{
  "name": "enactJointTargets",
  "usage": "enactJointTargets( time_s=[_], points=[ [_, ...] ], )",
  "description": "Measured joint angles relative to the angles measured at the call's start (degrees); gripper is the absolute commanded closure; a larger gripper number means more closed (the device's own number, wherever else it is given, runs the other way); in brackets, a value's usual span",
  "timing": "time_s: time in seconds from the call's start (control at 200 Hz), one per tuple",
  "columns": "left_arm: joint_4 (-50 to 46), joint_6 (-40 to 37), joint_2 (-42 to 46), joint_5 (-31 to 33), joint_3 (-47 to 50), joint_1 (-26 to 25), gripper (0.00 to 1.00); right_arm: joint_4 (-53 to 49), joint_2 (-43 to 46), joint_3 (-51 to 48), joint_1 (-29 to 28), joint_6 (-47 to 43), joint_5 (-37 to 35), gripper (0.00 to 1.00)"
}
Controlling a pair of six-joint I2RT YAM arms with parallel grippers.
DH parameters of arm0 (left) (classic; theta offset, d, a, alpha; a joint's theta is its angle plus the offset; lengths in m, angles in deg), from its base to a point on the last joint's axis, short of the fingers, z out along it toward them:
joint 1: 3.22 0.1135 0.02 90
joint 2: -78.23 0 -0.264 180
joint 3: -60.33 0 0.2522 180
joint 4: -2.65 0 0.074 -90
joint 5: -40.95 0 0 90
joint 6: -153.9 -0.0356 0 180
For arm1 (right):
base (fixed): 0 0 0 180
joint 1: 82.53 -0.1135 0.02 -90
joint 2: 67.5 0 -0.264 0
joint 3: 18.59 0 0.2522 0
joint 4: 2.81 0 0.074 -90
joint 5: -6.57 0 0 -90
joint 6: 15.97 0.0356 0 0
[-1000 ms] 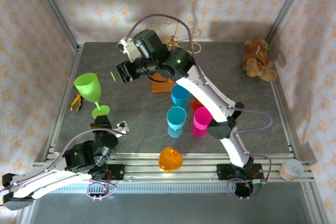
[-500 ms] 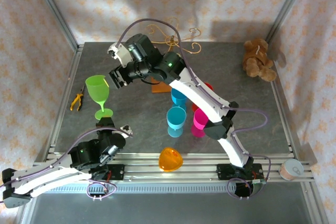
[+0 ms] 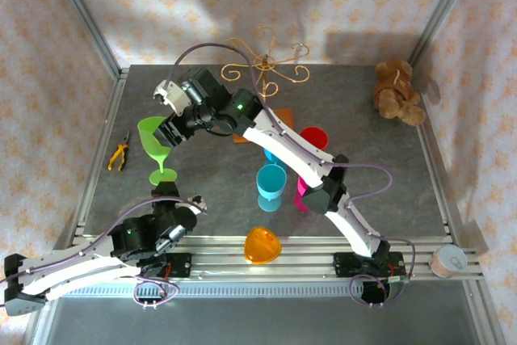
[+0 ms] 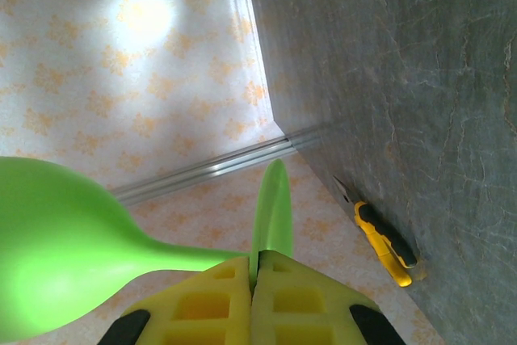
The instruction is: Take the wine glass off the wine glass rack
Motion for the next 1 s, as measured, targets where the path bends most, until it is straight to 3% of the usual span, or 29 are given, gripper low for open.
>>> enactJointTargets(
  time_s=[0.471, 0.801, 0.996],
  points=[
    [2.36, -1.95, -2.78, 0.07, 0.00, -1.49, 1.00, 0.24, -0.79, 0.26, -0.24, -5.55, -0.07, 0.28],
    [2.08, -1.95, -3.15, -0.07, 0.02, -1.49, 1.00, -2.75, -0.79, 0.31, -0.28, -9.55, 1.25, 0.41],
    [1.51, -1.95, -3.65, -0.22, 0.02, -1.49, 1.00, -3.69, -0.79, 0.37, -0.50, -11.45, 1.51, 0.33]
  ],
)
